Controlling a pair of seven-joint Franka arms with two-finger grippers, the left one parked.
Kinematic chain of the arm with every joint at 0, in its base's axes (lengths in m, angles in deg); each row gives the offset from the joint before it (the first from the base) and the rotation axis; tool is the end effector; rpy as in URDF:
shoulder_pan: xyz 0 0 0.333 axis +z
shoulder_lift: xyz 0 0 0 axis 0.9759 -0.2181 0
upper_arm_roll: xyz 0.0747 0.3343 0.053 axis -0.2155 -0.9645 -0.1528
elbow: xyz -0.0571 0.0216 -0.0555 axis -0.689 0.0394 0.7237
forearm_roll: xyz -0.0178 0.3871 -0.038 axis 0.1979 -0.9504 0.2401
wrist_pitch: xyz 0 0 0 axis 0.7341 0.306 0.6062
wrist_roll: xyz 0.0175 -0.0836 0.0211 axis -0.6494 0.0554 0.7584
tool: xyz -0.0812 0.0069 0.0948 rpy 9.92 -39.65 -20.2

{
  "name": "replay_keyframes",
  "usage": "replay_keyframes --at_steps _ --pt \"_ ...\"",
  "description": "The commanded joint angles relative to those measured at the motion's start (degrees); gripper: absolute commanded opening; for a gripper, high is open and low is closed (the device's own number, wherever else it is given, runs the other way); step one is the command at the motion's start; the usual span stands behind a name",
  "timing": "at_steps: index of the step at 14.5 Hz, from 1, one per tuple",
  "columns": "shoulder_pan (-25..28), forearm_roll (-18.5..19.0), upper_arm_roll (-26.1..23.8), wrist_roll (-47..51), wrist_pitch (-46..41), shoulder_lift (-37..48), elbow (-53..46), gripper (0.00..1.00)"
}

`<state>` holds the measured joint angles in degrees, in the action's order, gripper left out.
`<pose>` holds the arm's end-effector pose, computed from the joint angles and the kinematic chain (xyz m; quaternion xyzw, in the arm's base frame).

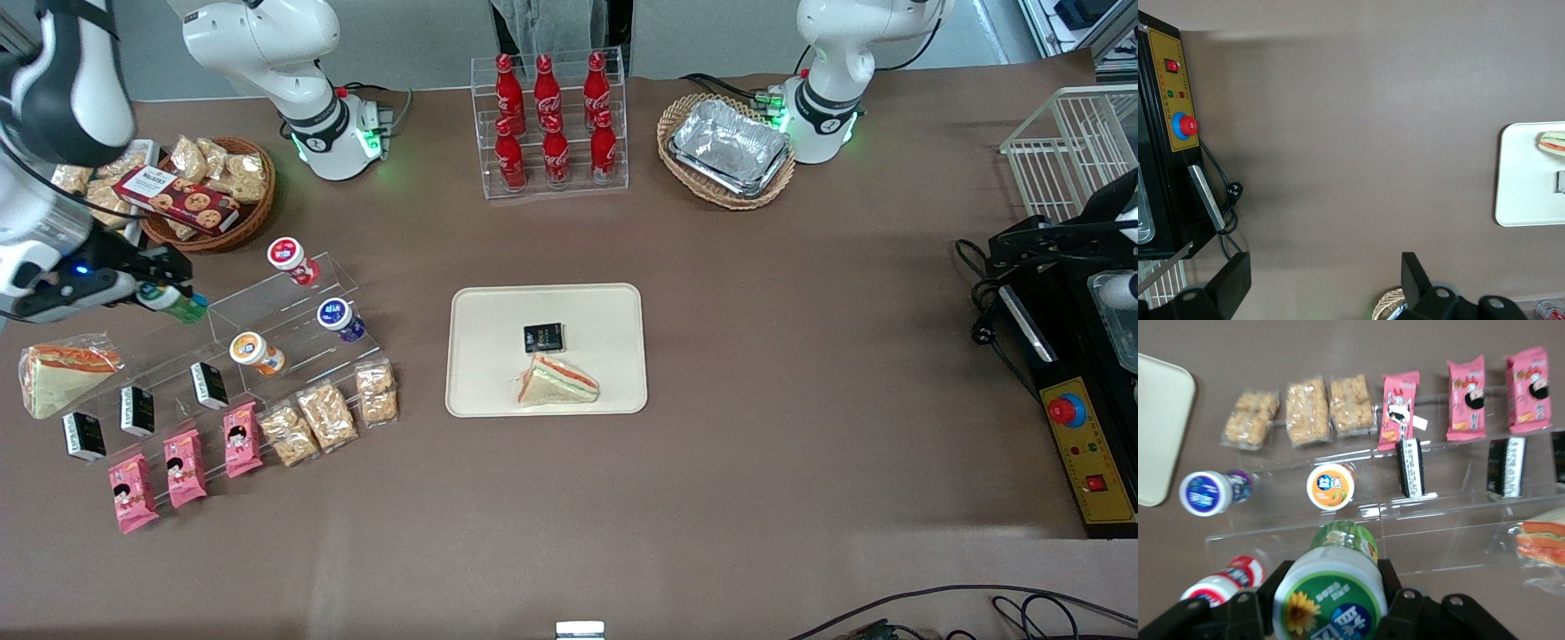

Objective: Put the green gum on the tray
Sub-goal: 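Lift the gum bottle and carry it over the cream tray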

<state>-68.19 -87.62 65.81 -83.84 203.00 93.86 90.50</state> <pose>0.4759 -0.0871 0.5024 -0.9872 -0.1536 -0.0245 0.0357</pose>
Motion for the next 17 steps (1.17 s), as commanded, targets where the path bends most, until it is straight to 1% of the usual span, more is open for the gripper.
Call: replay_keyframes --at_steps 1,4,6,8,9,11,14,15,17 --pt "1.9 -0.6 0.2 0.8 -11.0 -2.1 -12.9 0.29" --pt "2.3 -0.5 0.1 1.3 -17.9 -3.3 -21.3 0.29" --pt "3.7 -0.5 0.1 4.3 -20.5 -4.7 -25.2 0.29" --pt "7.9 -0.4 0.1 12.7 -20.7 -4.8 -25.5 0.29" --pt "10.9 -0.4 0.1 17.8 -20.7 -4.8 -25.5 0.29" --pt "16.5 -0.4 0.1 28.7 -20.7 -5.4 -25.5 0.29" --pt "24.8 -0.8 0.1 46.8 -19.3 -8.5 -25.5 0.3" --pt "26.4 -1.2 0.1 51.2 -17.4 -9.7 -24.9 0.3" --pt "28.3 -1.3 0.1 55.4 -12.5 -10.9 -21.7 0.3"
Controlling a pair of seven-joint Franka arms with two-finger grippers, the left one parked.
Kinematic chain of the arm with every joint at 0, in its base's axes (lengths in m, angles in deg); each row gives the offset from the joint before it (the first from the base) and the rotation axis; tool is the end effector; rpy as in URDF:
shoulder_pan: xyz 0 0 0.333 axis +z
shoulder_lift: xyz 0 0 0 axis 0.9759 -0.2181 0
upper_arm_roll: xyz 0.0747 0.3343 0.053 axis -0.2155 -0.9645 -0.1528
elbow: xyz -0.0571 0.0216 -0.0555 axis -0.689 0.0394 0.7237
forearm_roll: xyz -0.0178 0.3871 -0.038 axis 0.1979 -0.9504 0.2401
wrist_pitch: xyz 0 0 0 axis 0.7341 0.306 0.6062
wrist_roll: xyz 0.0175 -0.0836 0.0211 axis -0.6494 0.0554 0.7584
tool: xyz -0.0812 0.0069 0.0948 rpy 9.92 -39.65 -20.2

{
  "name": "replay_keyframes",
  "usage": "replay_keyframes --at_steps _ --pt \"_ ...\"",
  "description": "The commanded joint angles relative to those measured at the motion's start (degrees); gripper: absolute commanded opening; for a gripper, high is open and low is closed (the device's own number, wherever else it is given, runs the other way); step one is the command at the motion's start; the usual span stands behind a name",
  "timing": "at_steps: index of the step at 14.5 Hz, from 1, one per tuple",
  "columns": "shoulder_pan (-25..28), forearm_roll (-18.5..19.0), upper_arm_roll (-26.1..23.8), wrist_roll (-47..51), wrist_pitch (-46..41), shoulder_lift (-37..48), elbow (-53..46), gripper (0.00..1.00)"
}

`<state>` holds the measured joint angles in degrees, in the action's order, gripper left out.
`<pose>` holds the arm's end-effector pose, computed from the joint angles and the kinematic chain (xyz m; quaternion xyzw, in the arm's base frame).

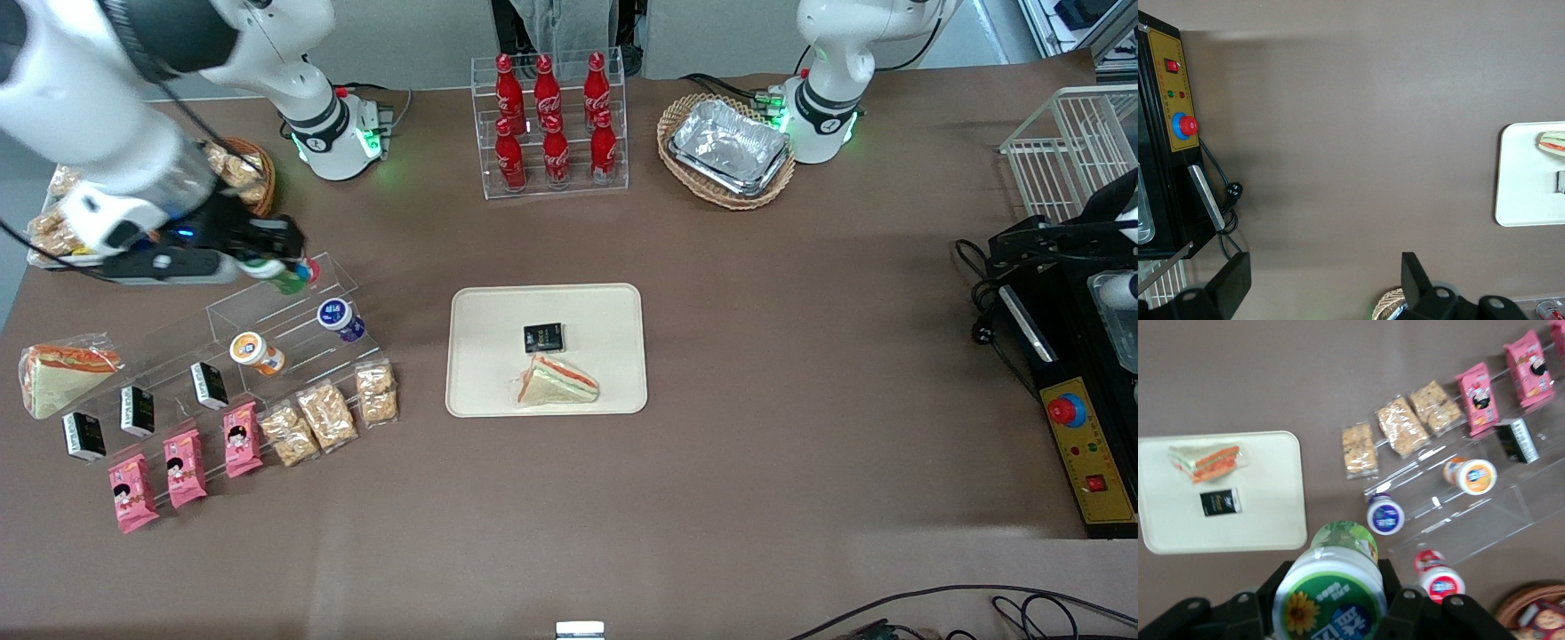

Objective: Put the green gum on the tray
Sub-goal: 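Lift the gum bottle and carry it over the cream tray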

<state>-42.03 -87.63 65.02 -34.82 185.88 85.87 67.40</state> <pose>0.5072 0.1544 0.6012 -0.9990 0.0391 0.0080 0.0177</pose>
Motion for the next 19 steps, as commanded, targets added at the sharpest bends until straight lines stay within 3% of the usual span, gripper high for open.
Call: replay_keyframes --at_steps 1,10,15,19 --pt "3.2 -1.3 0.9 8.9 7.8 -3.2 3.9 0.3" --pt "12.2 -1.0 0.9 32.4 45.4 -12.3 26.9 0.29" --pt "14.9 -1.1 0.8 39.3 56.5 -20.2 29.1 0.29" --pt "16.0 -1.2 0.5 40.3 59.2 -21.6 30.4 0.29"
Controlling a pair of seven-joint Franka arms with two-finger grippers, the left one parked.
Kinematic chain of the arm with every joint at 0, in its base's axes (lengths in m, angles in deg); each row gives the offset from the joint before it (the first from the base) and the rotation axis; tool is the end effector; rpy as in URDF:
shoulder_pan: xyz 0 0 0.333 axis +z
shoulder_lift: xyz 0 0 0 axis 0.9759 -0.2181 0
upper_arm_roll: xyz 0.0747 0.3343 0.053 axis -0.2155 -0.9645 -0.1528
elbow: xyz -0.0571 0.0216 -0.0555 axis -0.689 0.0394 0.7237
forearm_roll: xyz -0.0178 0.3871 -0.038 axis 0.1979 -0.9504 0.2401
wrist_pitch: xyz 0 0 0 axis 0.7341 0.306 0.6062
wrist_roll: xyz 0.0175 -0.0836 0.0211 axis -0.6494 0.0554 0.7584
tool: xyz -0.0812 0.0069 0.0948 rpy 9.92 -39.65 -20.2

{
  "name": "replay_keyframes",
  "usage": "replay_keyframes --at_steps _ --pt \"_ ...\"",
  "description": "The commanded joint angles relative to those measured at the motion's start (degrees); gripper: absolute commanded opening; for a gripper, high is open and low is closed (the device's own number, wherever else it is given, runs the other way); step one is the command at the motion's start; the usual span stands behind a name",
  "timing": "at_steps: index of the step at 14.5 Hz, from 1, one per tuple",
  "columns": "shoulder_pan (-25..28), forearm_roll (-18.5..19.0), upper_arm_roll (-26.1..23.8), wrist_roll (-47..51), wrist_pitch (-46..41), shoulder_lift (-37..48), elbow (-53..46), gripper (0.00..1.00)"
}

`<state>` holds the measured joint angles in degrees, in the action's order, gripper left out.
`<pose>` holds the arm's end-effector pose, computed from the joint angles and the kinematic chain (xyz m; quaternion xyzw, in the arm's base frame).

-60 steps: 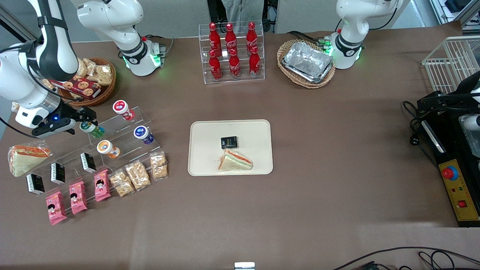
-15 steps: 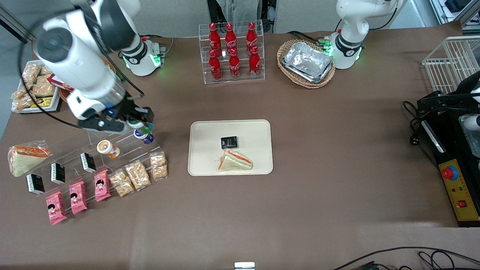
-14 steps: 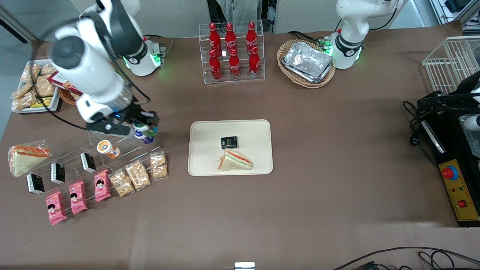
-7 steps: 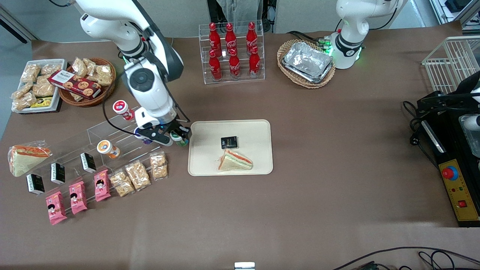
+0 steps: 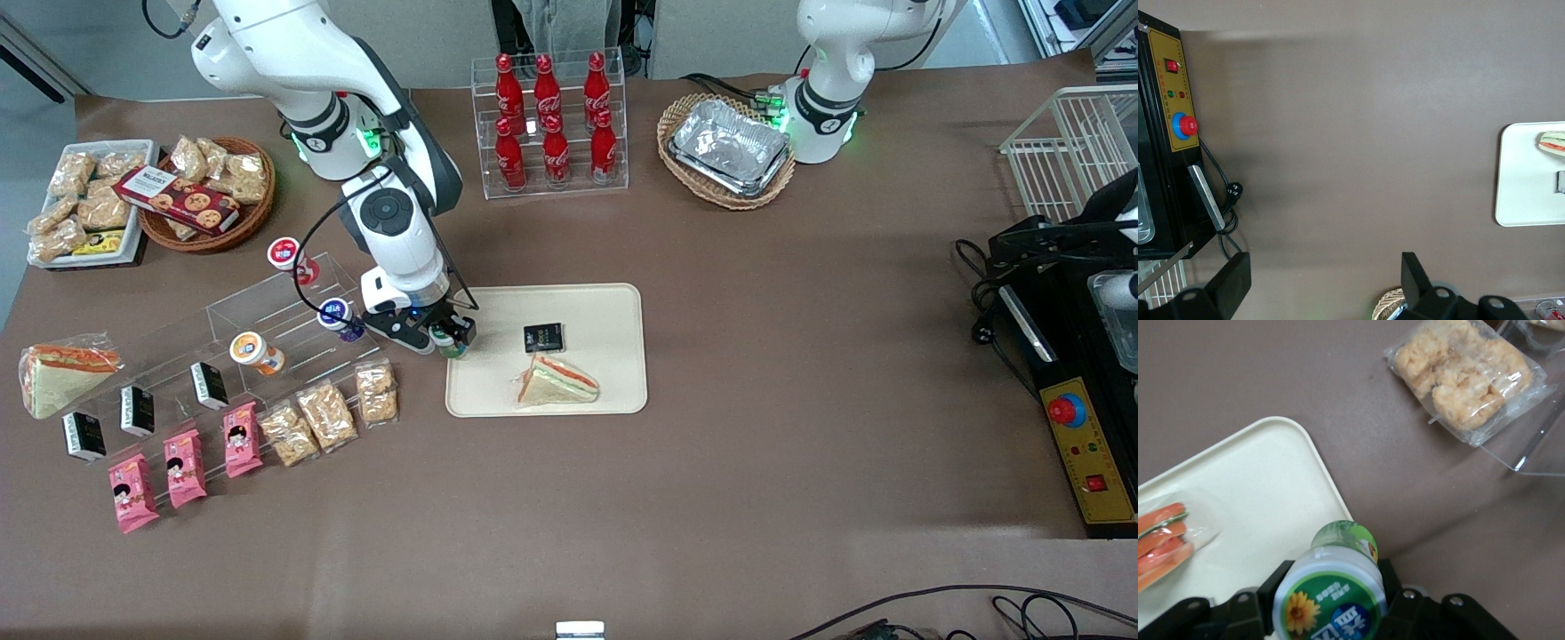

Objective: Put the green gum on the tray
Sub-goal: 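Lift the gum bottle and carry it over the cream tray, then lower the gum bottle onto the tray and open the right gripper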

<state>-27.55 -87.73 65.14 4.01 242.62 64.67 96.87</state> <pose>0.4742 0.2943 0.2627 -0.9663 0.2471 -0.0706 0.0163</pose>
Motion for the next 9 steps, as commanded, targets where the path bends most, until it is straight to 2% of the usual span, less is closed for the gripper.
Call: replay_keyframes --at_steps 1,9 --pt "2.1 -1.1 0.4 2.5 2.5 -0.6 1.0 0.29" --pt "5.2 -1.1 0.4 3.9 2.7 -0.9 3.2 0.3"
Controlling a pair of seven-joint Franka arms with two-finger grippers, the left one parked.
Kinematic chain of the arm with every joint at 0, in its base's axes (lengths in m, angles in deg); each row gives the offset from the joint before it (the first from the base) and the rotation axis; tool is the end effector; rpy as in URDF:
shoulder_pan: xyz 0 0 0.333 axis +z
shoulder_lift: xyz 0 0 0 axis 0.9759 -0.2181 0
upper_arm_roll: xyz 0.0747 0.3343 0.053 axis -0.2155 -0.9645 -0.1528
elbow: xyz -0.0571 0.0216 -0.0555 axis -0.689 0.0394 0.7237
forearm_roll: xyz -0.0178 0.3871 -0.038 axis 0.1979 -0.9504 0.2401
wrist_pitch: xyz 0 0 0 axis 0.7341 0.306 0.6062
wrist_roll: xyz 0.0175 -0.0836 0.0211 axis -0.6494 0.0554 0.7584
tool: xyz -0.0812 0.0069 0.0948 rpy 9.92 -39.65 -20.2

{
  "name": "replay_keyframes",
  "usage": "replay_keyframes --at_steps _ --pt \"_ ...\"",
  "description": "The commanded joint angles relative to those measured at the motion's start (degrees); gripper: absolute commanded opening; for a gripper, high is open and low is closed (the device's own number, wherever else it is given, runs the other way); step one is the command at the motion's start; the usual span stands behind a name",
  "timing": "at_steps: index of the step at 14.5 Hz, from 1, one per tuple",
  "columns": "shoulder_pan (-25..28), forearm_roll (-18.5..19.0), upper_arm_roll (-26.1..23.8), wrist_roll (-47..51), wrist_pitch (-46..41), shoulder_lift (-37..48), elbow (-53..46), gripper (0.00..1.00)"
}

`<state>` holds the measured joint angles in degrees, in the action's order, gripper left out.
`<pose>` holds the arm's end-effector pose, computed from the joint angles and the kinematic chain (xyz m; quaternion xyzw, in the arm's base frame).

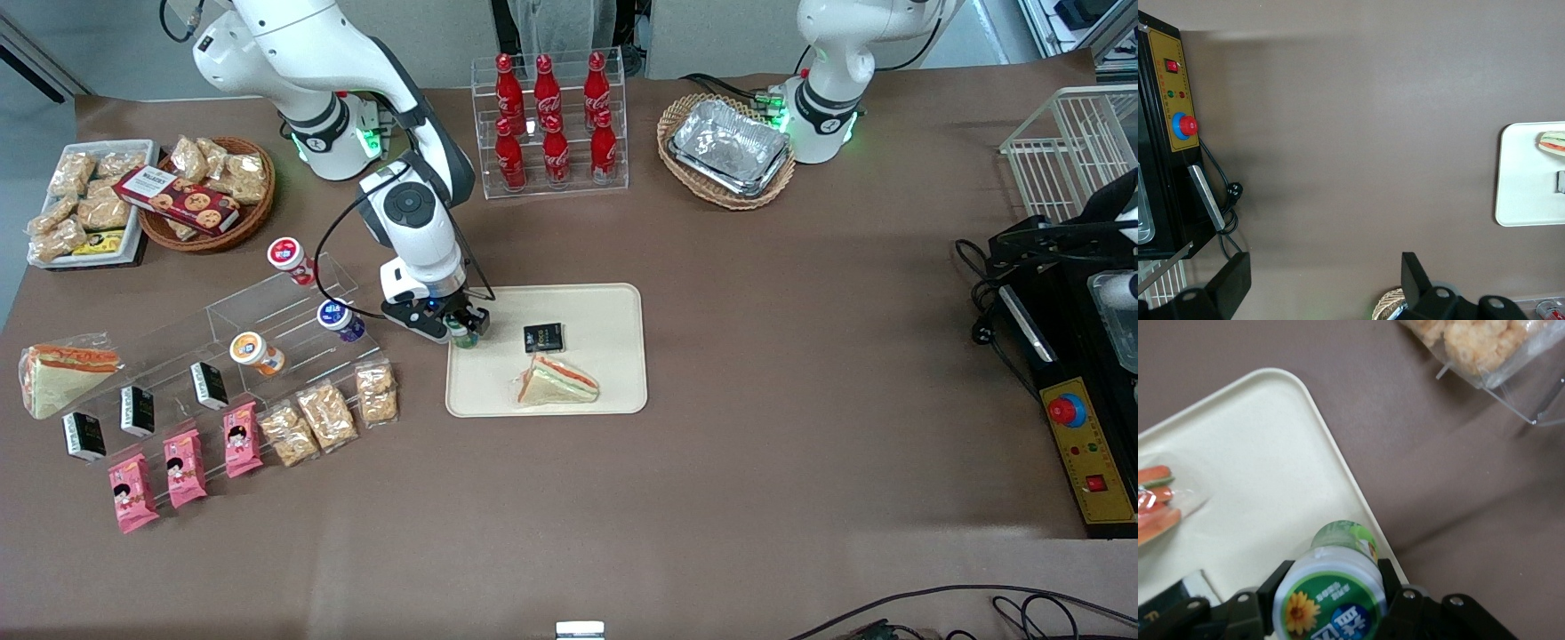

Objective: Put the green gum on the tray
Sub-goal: 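Lower the gum bottle onto the tray and open the right gripper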

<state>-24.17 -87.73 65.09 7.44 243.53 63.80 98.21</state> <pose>0.4496 0.3164 0.2474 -0.9668 0.2470 -0.0642 0.0106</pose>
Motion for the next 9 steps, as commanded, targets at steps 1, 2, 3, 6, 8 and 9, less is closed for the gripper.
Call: replay_keyframes --at_steps 1,2,3,6,8,9 --pt "2.0 -1.2 0.4 0.4 2.3 0.1 2.5 0.3" --pt "2.0 -1.2 0.4 0.4 3.1 0.1 3.2 0.3" --pt "2.5 -1.2 0.4 1.1 4.3 0.0 3.8 0.3" --pt "3.7 -1.1 0.4 2.8 5.1 -0.6 4.1 0.41" --pt "3.6 -1.1 0.4 2.8 5.1 -0.6 4.1 1.0" --pt "3.5 -1.1 0.4 2.8 5.1 -0.6 4.0 1.0"
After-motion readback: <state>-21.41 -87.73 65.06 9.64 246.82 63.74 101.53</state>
